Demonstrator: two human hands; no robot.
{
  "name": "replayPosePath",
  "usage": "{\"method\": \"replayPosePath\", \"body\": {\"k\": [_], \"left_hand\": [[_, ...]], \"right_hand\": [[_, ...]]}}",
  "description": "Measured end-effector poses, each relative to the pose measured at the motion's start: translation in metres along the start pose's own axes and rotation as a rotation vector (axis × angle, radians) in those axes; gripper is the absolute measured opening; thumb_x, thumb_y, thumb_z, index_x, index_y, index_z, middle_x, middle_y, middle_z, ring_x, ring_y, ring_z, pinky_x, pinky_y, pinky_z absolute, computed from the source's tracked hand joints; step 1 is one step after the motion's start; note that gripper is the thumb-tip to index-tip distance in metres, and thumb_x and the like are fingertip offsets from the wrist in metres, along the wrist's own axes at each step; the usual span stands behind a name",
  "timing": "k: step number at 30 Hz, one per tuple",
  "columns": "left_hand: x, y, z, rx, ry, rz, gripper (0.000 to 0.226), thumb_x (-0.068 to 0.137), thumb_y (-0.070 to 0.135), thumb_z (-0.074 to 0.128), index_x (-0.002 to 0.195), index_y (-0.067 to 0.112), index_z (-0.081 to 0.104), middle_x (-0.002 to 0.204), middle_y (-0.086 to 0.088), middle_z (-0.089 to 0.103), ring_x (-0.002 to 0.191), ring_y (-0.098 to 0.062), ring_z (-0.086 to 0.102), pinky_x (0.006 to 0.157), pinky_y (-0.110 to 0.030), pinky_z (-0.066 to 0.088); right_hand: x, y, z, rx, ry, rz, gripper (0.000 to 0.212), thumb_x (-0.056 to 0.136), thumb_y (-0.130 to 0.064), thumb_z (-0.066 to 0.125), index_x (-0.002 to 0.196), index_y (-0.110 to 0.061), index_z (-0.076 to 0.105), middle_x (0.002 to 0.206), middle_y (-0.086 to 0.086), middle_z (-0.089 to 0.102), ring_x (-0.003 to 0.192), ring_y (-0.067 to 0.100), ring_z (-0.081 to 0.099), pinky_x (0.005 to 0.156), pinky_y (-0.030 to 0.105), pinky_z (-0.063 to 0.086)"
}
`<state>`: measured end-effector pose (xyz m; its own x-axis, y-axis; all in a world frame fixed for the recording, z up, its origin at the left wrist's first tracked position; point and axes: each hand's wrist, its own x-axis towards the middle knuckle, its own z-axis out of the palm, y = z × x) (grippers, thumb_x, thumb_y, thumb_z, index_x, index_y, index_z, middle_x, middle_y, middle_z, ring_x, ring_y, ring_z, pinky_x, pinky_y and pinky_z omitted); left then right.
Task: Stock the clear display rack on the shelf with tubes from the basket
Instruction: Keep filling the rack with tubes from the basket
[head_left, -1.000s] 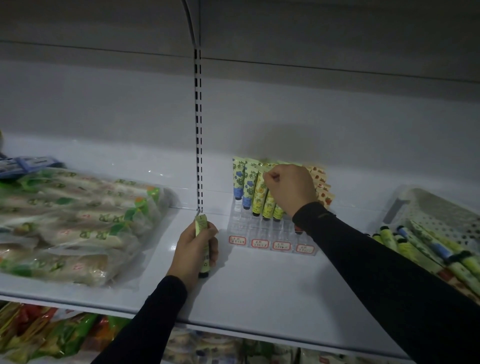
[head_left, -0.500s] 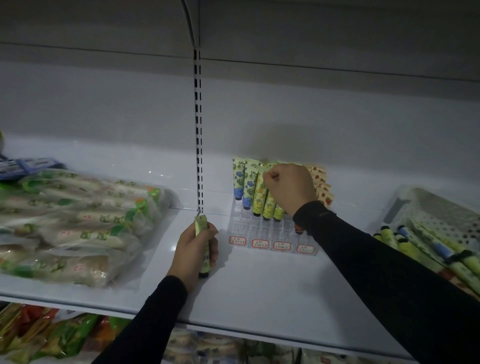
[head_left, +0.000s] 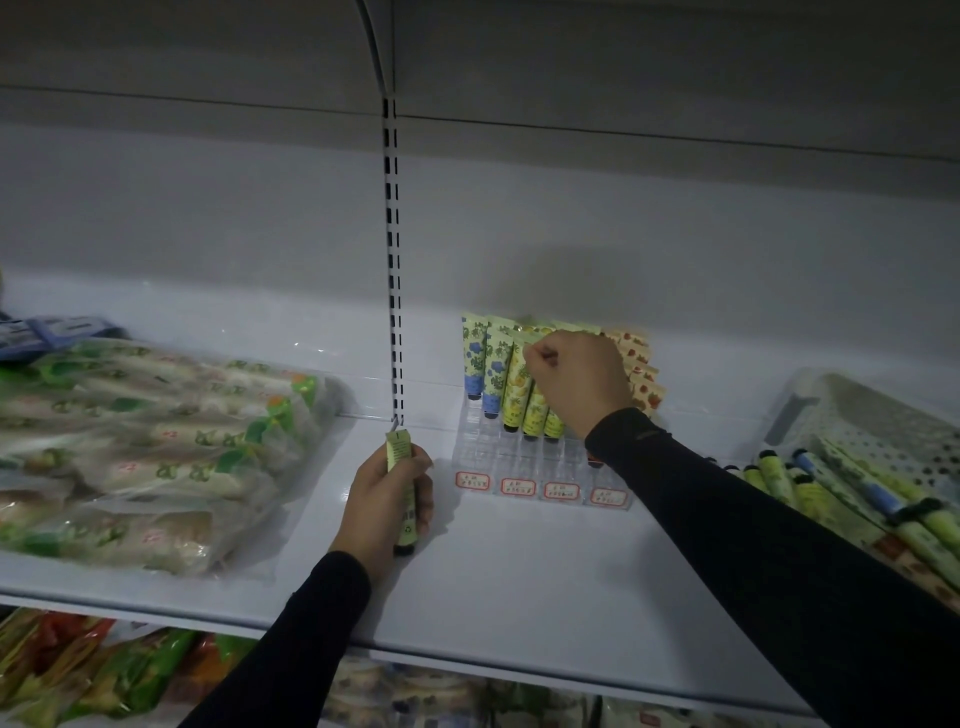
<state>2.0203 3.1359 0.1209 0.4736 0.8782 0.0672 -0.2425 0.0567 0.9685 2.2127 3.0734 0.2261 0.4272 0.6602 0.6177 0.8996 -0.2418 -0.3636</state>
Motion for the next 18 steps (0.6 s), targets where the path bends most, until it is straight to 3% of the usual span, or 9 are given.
{"method": "replayPosePath", "body": {"k": [18], "left_hand": [[-0.0008, 0.0007, 0.0003, -0.009, -0.002, -0.020, 0.010, 0.095, 0.007, 0.051, 0.085, 0.006, 0.052, 0.058, -0.012, 0.050, 0.042, -0.021, 0.042, 0.041, -0.024, 0.034]], "right_hand": [[-0.0025, 0.0012, 0.0049, -0.049, -0.028, -0.023, 0.032, 0.094, -0.021, 0.053, 0.072, -0.005, 0.070, 0.067, 0.008, 0.067, 0.063, 0.022, 0.062, 0.065, 0.037, 0.055]]}}
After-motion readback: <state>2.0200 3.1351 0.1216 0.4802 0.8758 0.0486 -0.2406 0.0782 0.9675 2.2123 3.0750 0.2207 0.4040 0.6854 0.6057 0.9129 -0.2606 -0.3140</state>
